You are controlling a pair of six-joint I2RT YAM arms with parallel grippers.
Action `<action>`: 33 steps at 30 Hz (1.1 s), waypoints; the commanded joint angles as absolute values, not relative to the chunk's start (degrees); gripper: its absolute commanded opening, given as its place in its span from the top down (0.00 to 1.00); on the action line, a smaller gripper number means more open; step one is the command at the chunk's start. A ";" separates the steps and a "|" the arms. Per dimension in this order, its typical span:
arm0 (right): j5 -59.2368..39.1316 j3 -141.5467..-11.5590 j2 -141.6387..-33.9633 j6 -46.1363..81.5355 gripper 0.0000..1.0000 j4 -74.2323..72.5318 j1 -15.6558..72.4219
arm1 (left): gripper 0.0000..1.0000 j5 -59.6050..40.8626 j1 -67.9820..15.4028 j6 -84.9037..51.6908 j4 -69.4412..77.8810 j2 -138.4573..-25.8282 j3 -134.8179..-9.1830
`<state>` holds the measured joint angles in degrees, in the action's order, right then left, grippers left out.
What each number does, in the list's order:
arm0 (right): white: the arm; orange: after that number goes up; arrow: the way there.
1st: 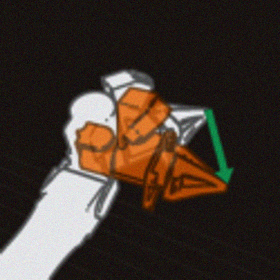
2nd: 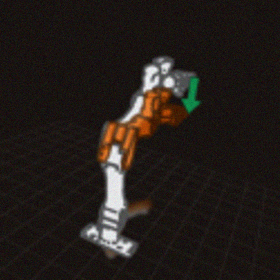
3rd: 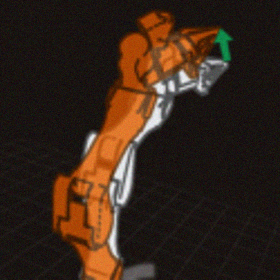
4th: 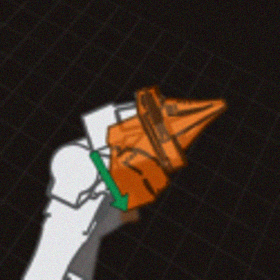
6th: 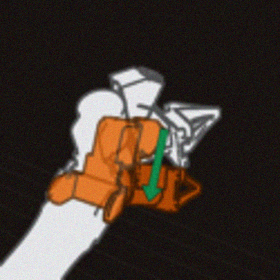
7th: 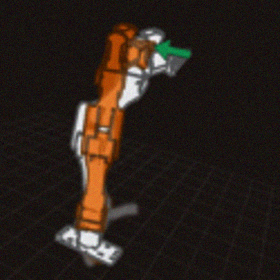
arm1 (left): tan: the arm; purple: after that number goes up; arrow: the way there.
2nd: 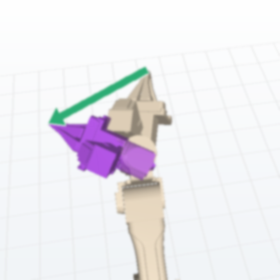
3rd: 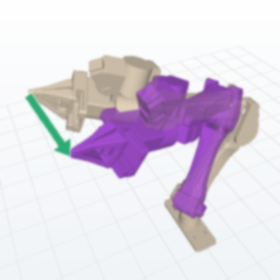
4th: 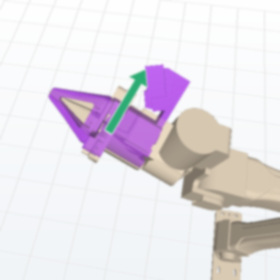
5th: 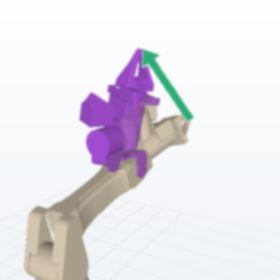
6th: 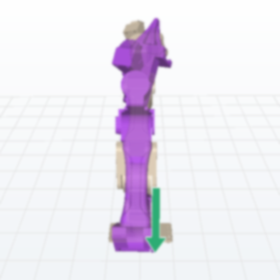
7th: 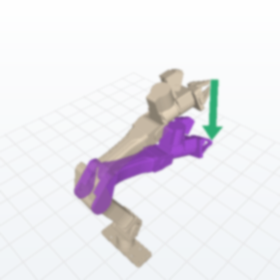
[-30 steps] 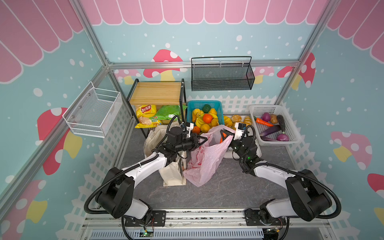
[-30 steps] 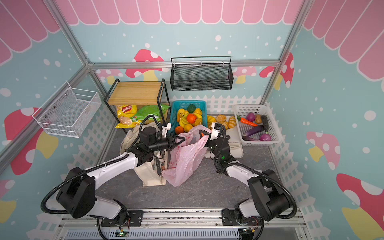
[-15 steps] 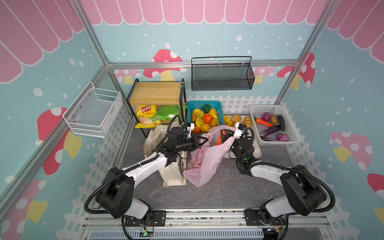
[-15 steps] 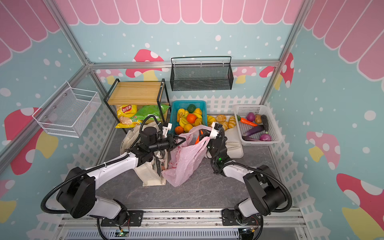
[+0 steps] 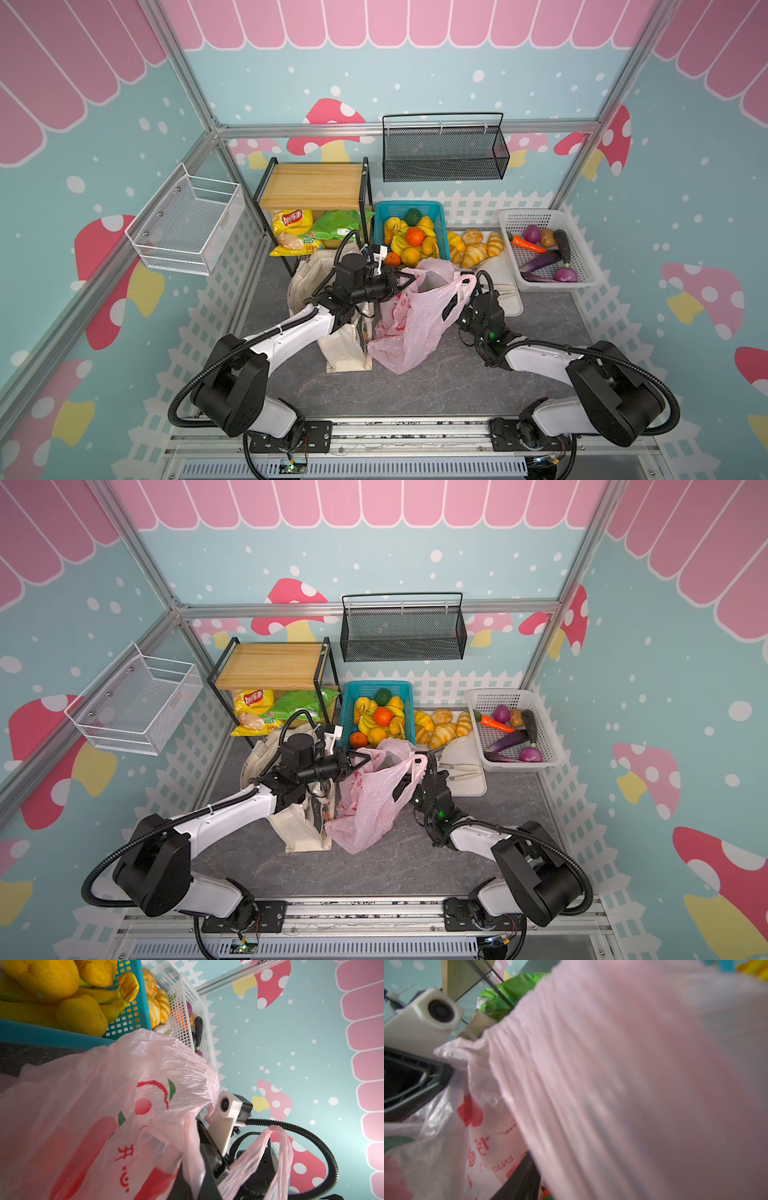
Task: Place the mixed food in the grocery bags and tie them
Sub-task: 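Lower the carrot into the pink bag and open the right gripper, then move the right gripper back to the white vegetable basket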
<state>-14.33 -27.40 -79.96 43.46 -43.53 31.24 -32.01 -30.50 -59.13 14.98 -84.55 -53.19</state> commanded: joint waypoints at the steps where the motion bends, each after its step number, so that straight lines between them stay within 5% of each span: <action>1: -24.24 -31.55 -79.68 40.24 0.41 -36.04 31.79 | 1.00 -30.94 -30.41 -58.45 14.41 -84.30 -54.05; 6: -21.59 -35.71 -74.09 30.10 0.32 -19.20 30.96 | 1.00 -30.76 -30.01 -58.40 14.07 -83.77 -53.80; 19: -15.11 -36.77 -56.72 21.02 0.30 7.18 17.16 | 1.00 -29.10 -27.82 -59.68 15.35 -82.35 -52.25; 33: -5.86 -49.67 -68.07 22.50 0.24 2.83 -1.86 | 1.00 -30.10 -27.60 -61.69 17.19 -82.28 -51.76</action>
<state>-7.68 -46.26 -63.75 22.68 7.86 1.34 -30.02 -28.12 -60.03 15.38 -83.79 -52.66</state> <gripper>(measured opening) 0.754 0.047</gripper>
